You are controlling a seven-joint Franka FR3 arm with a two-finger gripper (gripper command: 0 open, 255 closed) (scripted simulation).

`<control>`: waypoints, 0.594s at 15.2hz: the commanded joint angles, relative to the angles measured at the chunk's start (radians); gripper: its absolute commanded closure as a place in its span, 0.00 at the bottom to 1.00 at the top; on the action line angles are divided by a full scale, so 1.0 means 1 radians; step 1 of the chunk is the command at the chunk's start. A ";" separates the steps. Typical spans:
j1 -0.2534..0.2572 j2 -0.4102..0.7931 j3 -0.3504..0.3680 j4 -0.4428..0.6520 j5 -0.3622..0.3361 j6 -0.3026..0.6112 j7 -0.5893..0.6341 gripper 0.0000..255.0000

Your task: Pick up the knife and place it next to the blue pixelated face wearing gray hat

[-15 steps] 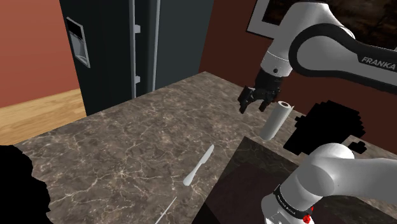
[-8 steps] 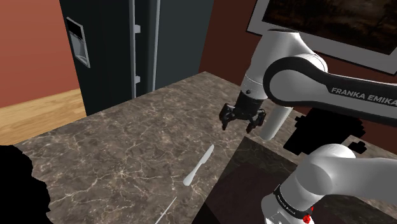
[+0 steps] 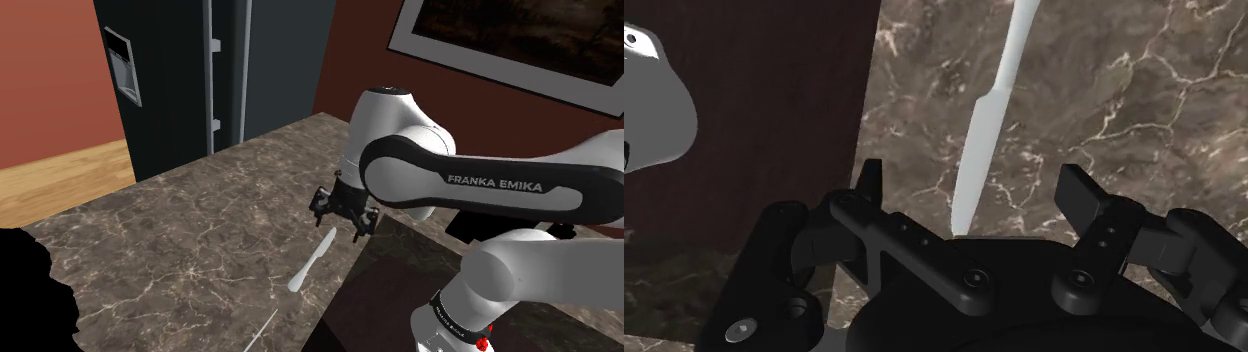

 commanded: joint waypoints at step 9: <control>-0.096 0.143 0.199 -0.023 0.087 0.198 0.151 0.00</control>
